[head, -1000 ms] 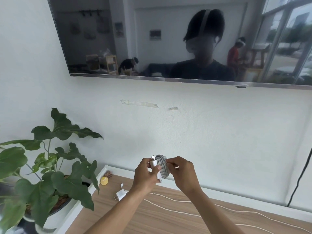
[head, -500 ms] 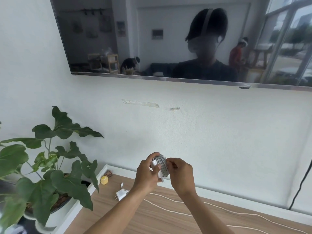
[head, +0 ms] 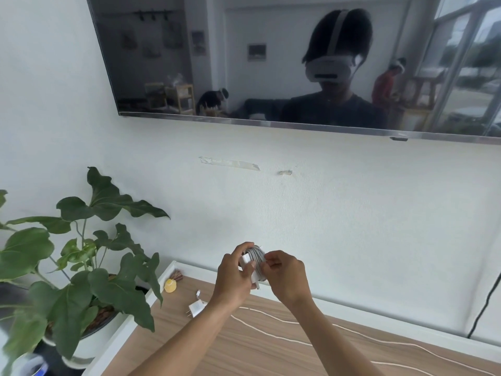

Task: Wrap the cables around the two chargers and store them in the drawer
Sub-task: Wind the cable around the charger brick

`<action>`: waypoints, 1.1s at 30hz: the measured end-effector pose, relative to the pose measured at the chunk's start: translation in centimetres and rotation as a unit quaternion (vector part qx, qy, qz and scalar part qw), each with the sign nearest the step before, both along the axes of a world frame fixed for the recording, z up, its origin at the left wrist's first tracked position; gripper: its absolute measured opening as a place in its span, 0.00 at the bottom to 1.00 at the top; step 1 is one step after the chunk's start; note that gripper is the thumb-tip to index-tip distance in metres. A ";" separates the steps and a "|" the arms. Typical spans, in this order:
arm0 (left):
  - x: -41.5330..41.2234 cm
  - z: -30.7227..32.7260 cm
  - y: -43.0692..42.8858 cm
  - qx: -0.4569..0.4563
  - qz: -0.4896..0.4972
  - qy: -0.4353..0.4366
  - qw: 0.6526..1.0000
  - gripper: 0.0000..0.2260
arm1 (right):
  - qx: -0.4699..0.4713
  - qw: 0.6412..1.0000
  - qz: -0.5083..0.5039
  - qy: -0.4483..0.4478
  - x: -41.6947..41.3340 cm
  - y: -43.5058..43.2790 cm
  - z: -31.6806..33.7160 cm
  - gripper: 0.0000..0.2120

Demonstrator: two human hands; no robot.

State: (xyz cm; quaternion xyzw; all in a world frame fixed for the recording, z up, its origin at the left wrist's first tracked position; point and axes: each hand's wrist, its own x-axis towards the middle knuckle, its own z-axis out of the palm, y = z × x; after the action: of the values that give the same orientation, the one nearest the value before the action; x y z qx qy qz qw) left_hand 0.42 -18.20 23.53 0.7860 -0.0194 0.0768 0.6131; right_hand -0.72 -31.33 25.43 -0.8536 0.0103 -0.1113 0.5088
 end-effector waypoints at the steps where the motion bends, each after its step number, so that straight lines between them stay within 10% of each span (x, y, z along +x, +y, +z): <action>1: 0.0 -0.1 0.0 0.002 -0.001 0.000 1.000 0.16 | -0.002 1.000 -0.002 0.010 0.1 -0.1 0.1 0.07; 33: -0.3 -0.8 -0.3 -0.041 0.067 -0.040 0.996 0.17 | -0.009 0.999 0.005 0.032 1.0 1.6 0.2 0.09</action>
State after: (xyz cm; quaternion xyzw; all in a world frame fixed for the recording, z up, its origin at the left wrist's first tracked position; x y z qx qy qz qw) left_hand 0.14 -18.48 22.74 0.7562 0.0123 0.1496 0.6368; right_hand 0.30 -29.69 25.68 -0.8614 0.0210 -0.0815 0.5010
